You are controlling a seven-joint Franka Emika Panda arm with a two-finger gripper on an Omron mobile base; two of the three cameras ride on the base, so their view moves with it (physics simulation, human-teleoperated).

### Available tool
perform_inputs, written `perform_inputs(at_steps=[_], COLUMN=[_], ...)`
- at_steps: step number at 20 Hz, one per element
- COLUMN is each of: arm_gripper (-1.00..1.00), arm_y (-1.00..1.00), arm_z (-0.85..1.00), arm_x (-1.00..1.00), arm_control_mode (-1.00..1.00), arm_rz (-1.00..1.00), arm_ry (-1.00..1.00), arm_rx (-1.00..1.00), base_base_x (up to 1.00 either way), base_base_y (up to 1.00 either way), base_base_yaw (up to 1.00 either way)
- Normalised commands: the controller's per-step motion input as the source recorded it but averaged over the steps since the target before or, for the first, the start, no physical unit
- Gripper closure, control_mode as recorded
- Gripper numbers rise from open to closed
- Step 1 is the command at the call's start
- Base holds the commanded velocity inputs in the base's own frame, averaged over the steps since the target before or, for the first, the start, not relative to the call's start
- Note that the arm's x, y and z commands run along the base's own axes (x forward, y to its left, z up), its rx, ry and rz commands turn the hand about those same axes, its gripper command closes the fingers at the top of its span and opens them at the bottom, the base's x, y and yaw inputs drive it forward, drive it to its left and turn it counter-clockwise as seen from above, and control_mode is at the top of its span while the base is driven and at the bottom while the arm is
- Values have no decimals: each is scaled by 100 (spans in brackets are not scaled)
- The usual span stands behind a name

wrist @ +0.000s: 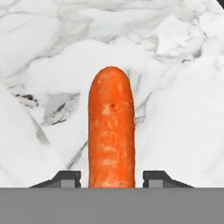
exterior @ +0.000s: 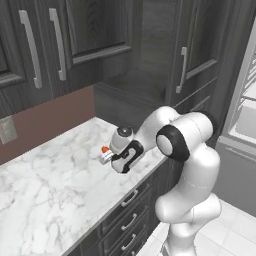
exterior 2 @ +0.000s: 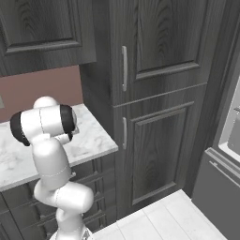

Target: Open the fridge, remove the pear, carrot, and chicken drumstick, and place them on any counter.

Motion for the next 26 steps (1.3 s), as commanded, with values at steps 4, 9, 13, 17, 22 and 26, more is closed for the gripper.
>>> perform_inputs(at_steps=[4, 9, 13, 17, 22, 26], arm_gripper=[-100, -100, -100, -100, -100, -100], arm_y=[0, -19, -54, -39, 0, 0], arm_z=[55, 98, 100, 100, 100, 100], arm_x=[0, -40, -64, -48, -5, -14], arm_control_mode=[-100, -100, -100, -100, -100, -100], arm_rz=[-3, -3, -3, 0, 0, -1], arm_ry=[-1, -6, 0, 0, 0, 0], arm_rx=[0, 6, 17, 21, 20, 7], base_base_x=[0, 0, 0, 0, 0, 0], base_base_y=[0, 0, 0, 0, 0, 0], base_base_yaw=[0, 0, 0, 0, 0, 0])
